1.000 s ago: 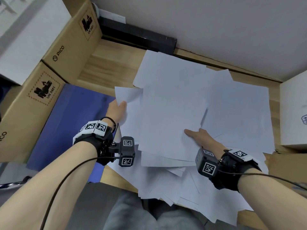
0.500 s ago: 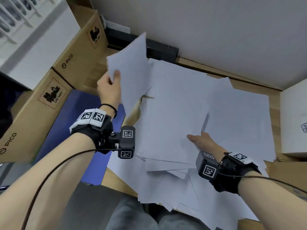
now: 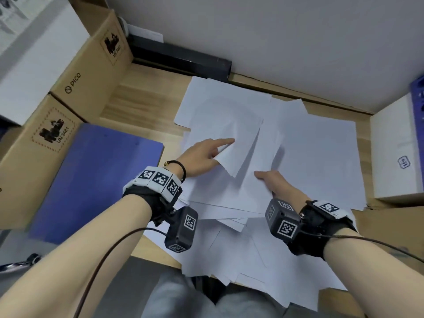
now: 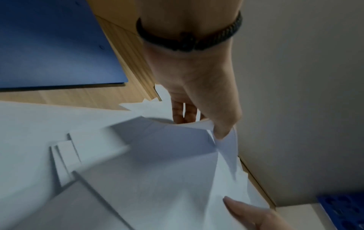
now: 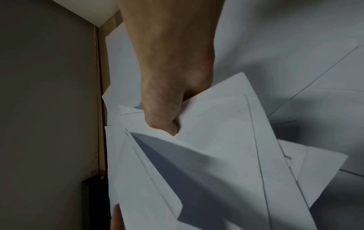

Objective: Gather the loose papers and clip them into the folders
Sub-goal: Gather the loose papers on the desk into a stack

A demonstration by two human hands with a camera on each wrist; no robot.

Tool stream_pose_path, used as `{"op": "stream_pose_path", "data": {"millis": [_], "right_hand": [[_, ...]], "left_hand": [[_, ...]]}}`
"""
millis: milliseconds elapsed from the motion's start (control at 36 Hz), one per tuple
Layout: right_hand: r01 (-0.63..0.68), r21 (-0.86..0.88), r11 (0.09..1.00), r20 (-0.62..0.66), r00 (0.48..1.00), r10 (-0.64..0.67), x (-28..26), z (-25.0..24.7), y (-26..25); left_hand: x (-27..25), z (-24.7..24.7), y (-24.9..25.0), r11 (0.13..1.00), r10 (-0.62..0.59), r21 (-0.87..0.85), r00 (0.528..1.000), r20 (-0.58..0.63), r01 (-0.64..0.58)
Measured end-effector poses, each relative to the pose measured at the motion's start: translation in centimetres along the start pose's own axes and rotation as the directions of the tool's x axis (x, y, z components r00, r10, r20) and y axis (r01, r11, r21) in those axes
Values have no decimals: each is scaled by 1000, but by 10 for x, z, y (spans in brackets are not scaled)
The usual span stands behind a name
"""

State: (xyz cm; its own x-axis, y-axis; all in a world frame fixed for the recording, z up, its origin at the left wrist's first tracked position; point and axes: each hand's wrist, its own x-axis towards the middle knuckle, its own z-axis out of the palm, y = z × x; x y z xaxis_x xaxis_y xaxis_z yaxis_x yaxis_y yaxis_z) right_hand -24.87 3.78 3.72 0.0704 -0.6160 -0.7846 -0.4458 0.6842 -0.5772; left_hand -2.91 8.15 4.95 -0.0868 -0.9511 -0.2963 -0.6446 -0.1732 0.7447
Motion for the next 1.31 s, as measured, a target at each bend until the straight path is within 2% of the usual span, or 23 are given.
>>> {"op": "stream_pose_path", "data": {"millis": [111,194,306,389,444,556,583,639,722,778,861,917,972,1028,1083,1139,1222,1305], "right_hand": [[-27,75,997,43,999,23,0,-4,1],[-76,124,989,40,997,71,5,-6,3],[-82,186,979,36,996,77,3,-9,-1],[-57,179,982,42,998,51,-2,-7,-2],[-53,110,992,72,996,45,-1,-8,2],[2,96,995,85,996,-10,-2,-7,5],[21,91,996,89,996,-29,-3,-6,5],[59,90,994,77,995,-67,-3,-2,5],[54,83,995,64,996,-59,-2,-1,5],[42,97,994,62,997,-48,-1,-3,4],[13,111,994,58,998,-19,-1,-4,5],[0,107,994,55,998,-6,0,-3,8],[-24,111,994,67,998,17,-1,-3,9],[-42,133,990,62,997,34,1,-2,11],[-63,139,988,34,998,58,3,1,13],[-79,151,985,10,997,79,5,4,13],[-102,164,981,7,995,102,8,11,13],[-103,158,982,-6,994,105,12,19,11]], "left_hand": [[2,2,9,1000,-6,-18,999,34,6],[5,-1,20,998,-49,-37,982,182,57],[7,2,26,997,-77,20,924,374,75],[7,9,24,996,-80,-7,898,433,91],[7,13,20,996,-76,-2,880,470,87],[5,18,14,993,-102,16,800,592,115],[4,19,13,991,-114,15,793,599,131],[4,19,8,986,-136,-8,825,548,168],[5,16,-4,962,-194,-104,896,399,254],[4,15,-10,951,-225,-128,914,339,281],[5,13,-21,967,-245,-8,940,239,254],[9,12,-36,968,-235,106,970,58,228],[12,11,-52,950,-276,118,954,-115,289],[11,8,-66,921,-373,37,906,-198,388],[9,4,-75,891,-450,-35,869,-205,453],[9,0,-82,883,-467,-38,870,-160,468],[10,0,-86,895,-441,91,897,35,437],[6,5,-82,902,-417,214,884,210,375]]}}
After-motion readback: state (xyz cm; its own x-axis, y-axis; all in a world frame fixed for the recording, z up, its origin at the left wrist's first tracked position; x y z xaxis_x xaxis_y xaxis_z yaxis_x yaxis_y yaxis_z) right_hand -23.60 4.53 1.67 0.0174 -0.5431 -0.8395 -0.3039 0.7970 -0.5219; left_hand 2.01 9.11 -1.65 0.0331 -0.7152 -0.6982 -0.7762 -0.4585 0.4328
